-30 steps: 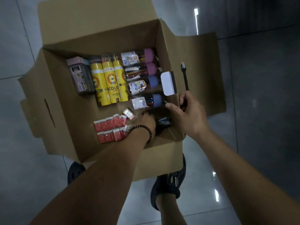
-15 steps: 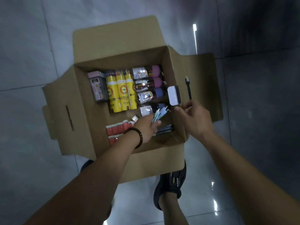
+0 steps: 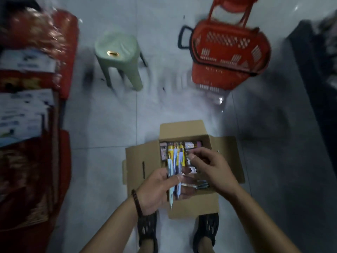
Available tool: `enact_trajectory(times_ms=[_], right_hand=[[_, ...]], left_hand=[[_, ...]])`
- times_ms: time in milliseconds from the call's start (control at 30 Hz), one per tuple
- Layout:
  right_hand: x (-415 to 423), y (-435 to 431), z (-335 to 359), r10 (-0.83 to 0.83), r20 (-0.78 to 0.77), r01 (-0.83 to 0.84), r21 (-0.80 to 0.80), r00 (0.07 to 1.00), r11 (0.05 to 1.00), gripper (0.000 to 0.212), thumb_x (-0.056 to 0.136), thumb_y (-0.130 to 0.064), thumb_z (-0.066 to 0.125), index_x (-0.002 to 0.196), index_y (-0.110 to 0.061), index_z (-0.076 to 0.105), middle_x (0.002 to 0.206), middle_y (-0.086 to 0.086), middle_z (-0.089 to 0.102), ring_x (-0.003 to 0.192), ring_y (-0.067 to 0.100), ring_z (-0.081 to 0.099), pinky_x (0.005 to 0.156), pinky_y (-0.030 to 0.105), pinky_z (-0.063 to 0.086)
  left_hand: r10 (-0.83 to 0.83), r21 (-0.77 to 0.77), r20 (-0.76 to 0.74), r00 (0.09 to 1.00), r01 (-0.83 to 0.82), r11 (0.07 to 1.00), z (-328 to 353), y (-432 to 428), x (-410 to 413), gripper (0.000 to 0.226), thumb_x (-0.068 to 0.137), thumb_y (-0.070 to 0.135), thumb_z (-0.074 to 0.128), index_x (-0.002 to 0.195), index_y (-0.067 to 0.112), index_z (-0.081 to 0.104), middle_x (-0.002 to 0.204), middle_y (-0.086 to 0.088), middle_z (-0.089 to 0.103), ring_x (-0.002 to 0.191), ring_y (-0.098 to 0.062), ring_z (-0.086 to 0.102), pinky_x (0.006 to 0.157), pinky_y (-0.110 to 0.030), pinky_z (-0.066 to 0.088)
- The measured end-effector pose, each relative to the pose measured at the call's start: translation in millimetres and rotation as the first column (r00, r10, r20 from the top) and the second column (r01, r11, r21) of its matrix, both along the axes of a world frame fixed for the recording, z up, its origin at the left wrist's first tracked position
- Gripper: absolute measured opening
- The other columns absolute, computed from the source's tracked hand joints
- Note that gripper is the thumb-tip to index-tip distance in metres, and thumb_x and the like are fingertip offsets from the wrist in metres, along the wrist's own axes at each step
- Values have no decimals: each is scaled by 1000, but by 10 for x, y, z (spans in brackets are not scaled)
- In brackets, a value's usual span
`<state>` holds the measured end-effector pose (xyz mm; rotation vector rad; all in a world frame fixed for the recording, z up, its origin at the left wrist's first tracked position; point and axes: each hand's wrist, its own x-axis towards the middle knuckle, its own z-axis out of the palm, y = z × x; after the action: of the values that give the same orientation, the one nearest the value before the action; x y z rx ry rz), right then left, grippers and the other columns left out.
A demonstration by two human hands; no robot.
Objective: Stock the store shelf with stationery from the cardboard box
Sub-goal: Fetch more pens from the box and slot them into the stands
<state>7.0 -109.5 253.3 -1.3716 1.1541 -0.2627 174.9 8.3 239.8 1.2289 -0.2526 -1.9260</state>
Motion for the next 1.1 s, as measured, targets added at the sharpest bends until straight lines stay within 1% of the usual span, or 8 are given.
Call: enact_trajectory(times_ms=[100, 233, 333, 400, 500, 667, 933, 1100], right_hand=[[436, 140, 1062, 82, 142, -80, -24, 986, 997, 11, 97, -31, 76, 105, -25, 80, 95, 0, 77, 84, 20, 70, 83, 42, 58], [950, 534, 2226, 186, 264, -169, -87, 946, 982, 9, 88, -21, 86, 91, -19, 78, 78, 3, 71, 70, 18, 61, 69, 40, 54], [1287, 952, 2857, 243, 341, -214, -120, 908, 969, 8, 88, -13, 85, 92, -16, 78, 79, 12, 71, 67, 28, 63, 67, 48, 57], [1500, 1249, 3161, 274, 388, -249, -115, 880, 962, 9, 92, -6, 79, 97, -14, 80, 79, 9, 72, 69, 18, 63, 64, 37, 56], [1855, 1711, 3623, 366, 442, -346, -128, 819, 930, 21, 92, -4, 79, 100, -23, 82, 84, 5, 77, 77, 13, 68, 75, 32, 56], [2448, 2550, 4343, 550, 494, -484, -268, 673, 833, 31, 92, -6, 80, 110, -31, 79, 73, -4, 68, 69, 10, 67, 68, 24, 56], [3257, 4450, 5012, 786, 465, -639, -471, 406, 609, 30, 89, -13, 84, 110, -34, 79, 79, 1, 72, 72, 10, 69, 66, 21, 54], [3609, 5874, 5238, 847, 470, -753, -456, 250, 475, 32, 91, -10, 80, 113, -34, 79, 87, 12, 73, 77, 23, 75, 61, 40, 65]], left_hand=[[3, -60, 56, 998, 0, 998, 1174, 222, 332, 31, 106, 9, 51, 133, -1, 61, 126, -29, 70, 115, -50, 68, 103, -65, 51], [137, -73, 133, 982, -128, 989, 2502, 754, 636, 24, 105, 6, 50, 122, -1, 67, 110, -25, 76, 90, -37, 78, 78, -45, 64], [247, -98, 219, 944, -231, 968, 3140, 1227, 776, 28, 105, 13, 53, 127, 2, 67, 115, -25, 75, 95, -38, 77, 83, -44, 63], [344, -103, 257, 903, -329, 939, 3467, 1604, 840, 33, 106, 16, 52, 133, 1, 62, 121, -29, 71, 102, -41, 75, 92, -49, 60], [487, -122, 269, 831, -472, 873, 3904, 2239, 929, 33, 107, 17, 52, 134, 1, 61, 126, -31, 69, 106, -44, 73, 98, -53, 58], [746, -174, 189, 638, -726, 665, 4513, 3252, 944, 31, 103, 17, 57, 124, 2, 72, 126, -29, 69, 102, -43, 73, 97, -55, 58], [925, -369, 60, 376, -853, 370, 4978, 5025, 1128, 41, 106, 23, 57, 139, -1, 59, 127, -31, 65, 97, -40, 72, 95, -57, 57], [957, -421, 94, 273, -861, 287, 5219, 6351, 1238, 35, 109, 25, 50, 135, 6, 63, 126, -29, 68, 96, -40, 72, 87, -57, 59]])
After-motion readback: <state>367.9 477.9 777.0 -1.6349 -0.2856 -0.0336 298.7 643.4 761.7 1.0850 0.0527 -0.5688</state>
